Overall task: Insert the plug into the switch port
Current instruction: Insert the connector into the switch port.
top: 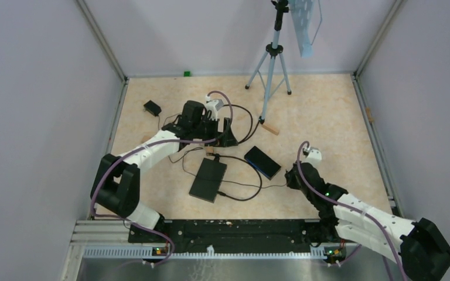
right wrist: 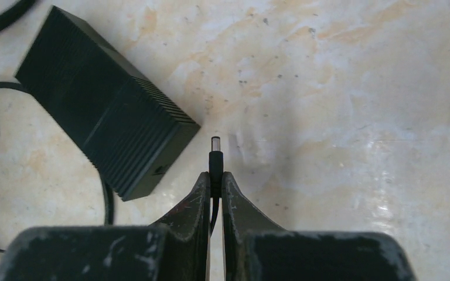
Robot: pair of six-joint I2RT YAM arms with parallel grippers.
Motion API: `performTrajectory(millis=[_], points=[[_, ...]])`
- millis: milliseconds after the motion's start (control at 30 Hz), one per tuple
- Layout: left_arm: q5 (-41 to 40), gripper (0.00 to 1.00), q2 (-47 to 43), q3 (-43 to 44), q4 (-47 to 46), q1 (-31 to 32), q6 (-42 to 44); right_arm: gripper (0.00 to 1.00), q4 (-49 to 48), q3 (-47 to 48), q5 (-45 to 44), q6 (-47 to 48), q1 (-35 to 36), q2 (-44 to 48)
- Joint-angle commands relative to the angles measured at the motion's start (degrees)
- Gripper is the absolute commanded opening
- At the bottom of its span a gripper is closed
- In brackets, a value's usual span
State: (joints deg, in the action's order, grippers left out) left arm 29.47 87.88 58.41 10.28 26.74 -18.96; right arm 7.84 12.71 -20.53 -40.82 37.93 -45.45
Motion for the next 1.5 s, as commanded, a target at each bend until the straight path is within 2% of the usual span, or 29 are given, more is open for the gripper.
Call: performTrajectory(millis=[0,133,333,700,800,933,1067,1167,1267,1333,1467], points=[[-0.1,0.99,-2.9,-1.3,-1.3,0.1,0.3,0.0,-8.9,-2.1,-10.7,-5.7,6.4,1.5],[0.3,0.99,-3.3,-2.1,-1.4,0.2,0.2,0.0,-12.2,-3.7,-14.3,-8.8,8.7,-1.0],[-0.7,0.99,-4.5,-2.9,-1.1,0.1,0.6,0.0,-19.8,-3.3,-12.4,-8.8,9.3,-9.0],[-1.6,0.99,-4.4,-1.6,-0.4,-0.3,2.2,0.0,-34.5,7.4,-6.8,-1.3,10.3,-25.8],[-3.5,0.99,-3.1,0.3,0.5,-0.7,2.3,0.0,-34.0,7.3,-7.2,1.7,10.4,-23.6],[-5.4,0.99,0.5,3.8,0.9,-1.1,2.4,0.0,-29.4,4.1,-6.3,6.9,10.4,-16.3],[-4.6,0.99,5.6,7.5,0.3,-1.1,1.5,0.0,-27.4,-1.1,-0.1,14.5,10.4,-7.2],[-4.0,0.96,9.6,7.9,-2.2,-1.0,-0.2,0.0,-31.5,-5.5,10.8,20.7,10.4,-1.6],[-3.1,0.92,12.6,7.2,-4.5,-1.0,-2.0,0.0,-38.4,-10.4,17.2,21.7,10.4,1.7],[-2.6,0.91,14.1,6.4,-5.9,-0.6,-2.8,0.0,-42.6,-13.5,18.5,21.7,10.4,2.0],[-2.8,0.9,15.2,4.9,-8.1,0.2,-3.1,0.0,-44.3,-15.7,16.2,23.6,10.4,0.9]])
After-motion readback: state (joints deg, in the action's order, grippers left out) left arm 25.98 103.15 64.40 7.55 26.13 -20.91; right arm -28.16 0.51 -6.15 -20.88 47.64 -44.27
